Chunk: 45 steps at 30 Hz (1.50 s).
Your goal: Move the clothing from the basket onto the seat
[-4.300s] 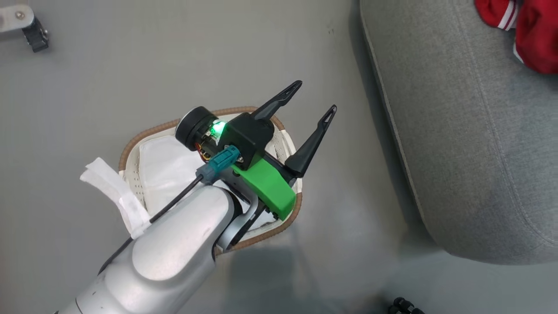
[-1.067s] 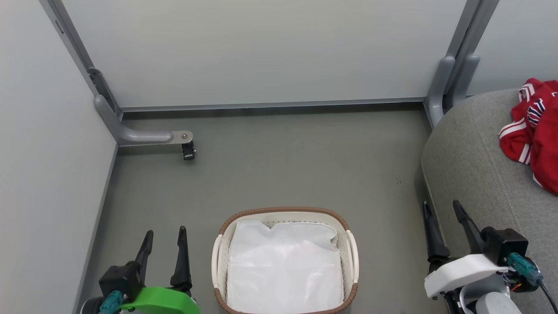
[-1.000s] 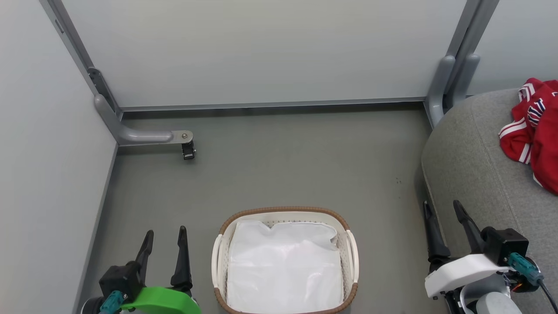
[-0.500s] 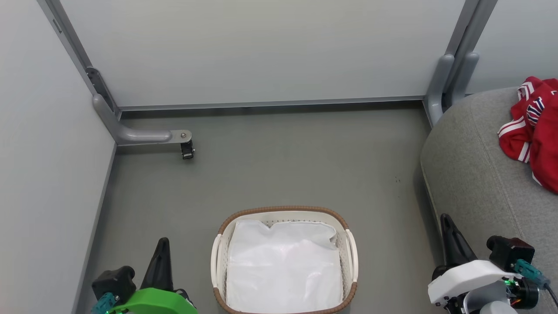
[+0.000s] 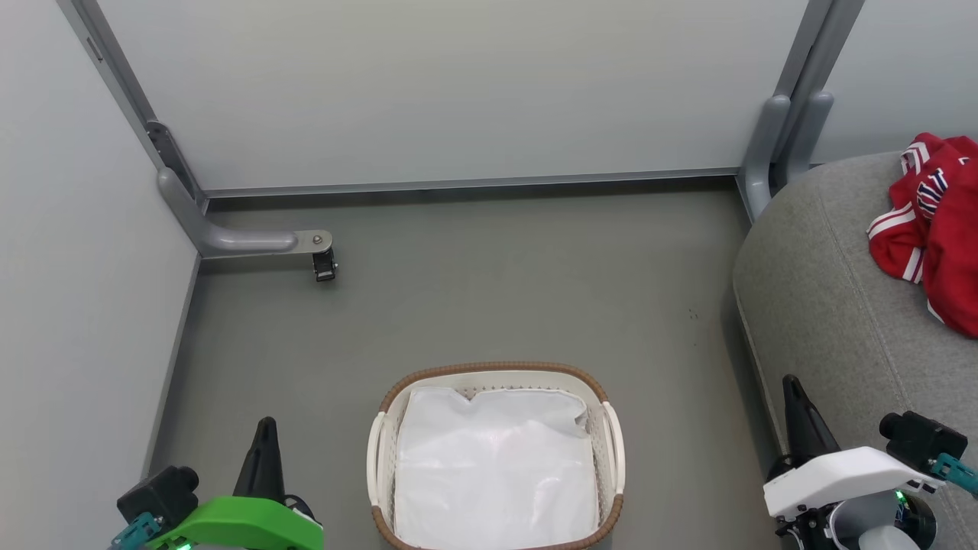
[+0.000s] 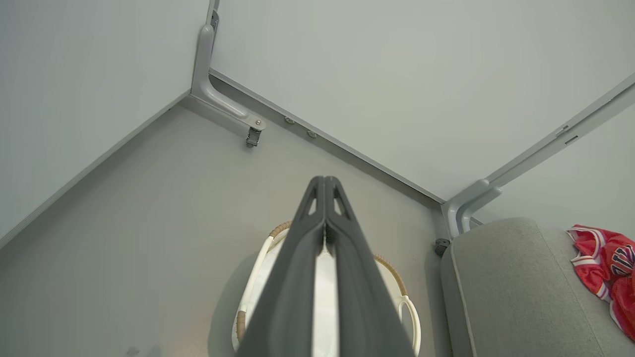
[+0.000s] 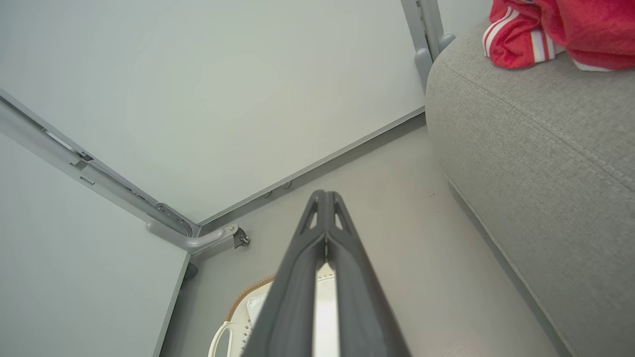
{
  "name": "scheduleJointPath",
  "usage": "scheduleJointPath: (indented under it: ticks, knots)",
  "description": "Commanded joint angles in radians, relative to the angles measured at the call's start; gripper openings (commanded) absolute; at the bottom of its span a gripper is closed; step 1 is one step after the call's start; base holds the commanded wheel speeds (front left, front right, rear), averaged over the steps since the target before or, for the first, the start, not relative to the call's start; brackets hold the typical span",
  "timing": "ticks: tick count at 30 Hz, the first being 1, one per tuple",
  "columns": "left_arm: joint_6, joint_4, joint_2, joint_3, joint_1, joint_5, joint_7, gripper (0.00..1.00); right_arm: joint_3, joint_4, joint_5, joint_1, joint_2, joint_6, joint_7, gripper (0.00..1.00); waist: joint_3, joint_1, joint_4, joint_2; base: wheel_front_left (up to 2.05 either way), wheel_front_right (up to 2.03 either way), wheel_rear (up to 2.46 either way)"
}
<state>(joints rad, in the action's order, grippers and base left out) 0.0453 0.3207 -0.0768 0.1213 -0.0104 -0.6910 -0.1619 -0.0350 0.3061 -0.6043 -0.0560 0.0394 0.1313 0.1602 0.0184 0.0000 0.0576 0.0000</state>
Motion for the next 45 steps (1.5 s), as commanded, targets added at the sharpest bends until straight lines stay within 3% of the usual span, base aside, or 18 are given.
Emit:
scheduleJointPath:
  ticks: [1,45]
  knots:
    - [0.010,-0.020,0.001,-0.018,-0.032,-0.048,0.011,0.00,-0.008,-0.020,-0.053,-0.024,0.005,0.000,-0.012,0.00,0.000,0.0000,-0.001,0.0000,0.00,0.00,0.00]
    - [0.053,-0.053,0.015,-0.139,-0.074,-0.524,0.156,0.00,-0.047,-0.045,-0.573,-0.044,0.010,-0.001,-0.155,0.00,-0.007,0.0000,-0.025,0.0000,0.00,0.00,0.00]
